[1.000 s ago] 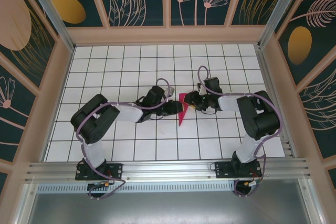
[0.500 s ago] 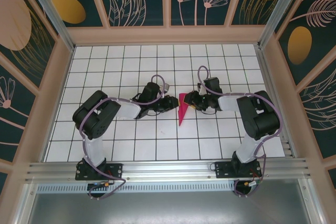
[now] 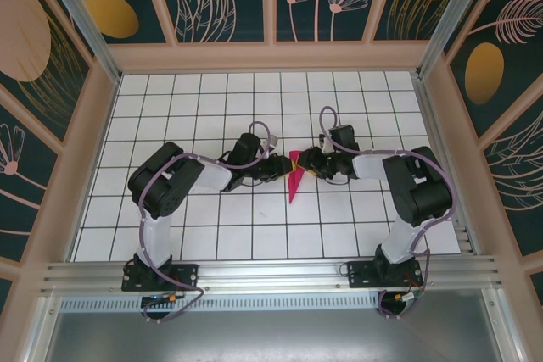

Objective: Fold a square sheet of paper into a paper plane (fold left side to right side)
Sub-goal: Fold the wing for the fifth time at the center of the table.

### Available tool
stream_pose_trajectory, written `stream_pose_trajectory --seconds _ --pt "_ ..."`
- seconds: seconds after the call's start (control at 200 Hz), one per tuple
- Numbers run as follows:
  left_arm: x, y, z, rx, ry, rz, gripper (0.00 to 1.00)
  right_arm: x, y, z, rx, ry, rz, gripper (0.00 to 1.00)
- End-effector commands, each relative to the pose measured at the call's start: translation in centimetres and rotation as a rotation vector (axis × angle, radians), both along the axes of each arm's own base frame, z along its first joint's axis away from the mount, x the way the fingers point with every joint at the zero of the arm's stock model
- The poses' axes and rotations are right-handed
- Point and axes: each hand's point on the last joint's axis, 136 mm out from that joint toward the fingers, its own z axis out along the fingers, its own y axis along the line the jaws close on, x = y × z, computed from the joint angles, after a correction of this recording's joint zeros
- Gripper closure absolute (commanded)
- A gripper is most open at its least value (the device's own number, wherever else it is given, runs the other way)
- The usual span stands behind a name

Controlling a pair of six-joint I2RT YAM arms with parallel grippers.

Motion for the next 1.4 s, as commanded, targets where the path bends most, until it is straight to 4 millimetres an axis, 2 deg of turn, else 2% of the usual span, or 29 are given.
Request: stream_pose_trajectory --seconds 0.0,0.295,0.44,0.836,1.236,1.396 --pt "0.5 -0.6 0.4 -0.025 -0.007 -0.008 0.74 -0.8 -0.7 -3.6 -0.101 0.052 -0.005 0.56" --pt "0.6 -0.9 0.2 -0.034 -0.003 -0.017 0.73 -0.8 -0.7 -3.6 -0.1 0.053 -0.002 0.56" --pt "0.7 -0.9 -0.3 -0.029 0.007 -0.017 0.76 -0.8 -0.7 -3.7 -0.102 0.055 -0.003 0.56" --pt "1.0 -0.3 -0.8 0.026 -0.009 0.006 0.96 -0.9 -0.8 -4.0 -0.108 0.065 0.0 0.56" --pt "1.5 0.2 -1.7 0.061 -0.012 0.019 0.98 -1.1 -0.8 -4.2 -0.112 0.07 0.003 0.56" --pt "1.3 0.3 -2.7 0.069 0.008 0.015 0.98 -0.9 -0.6 -3.8 -0.103 0.057 0.004 0.56"
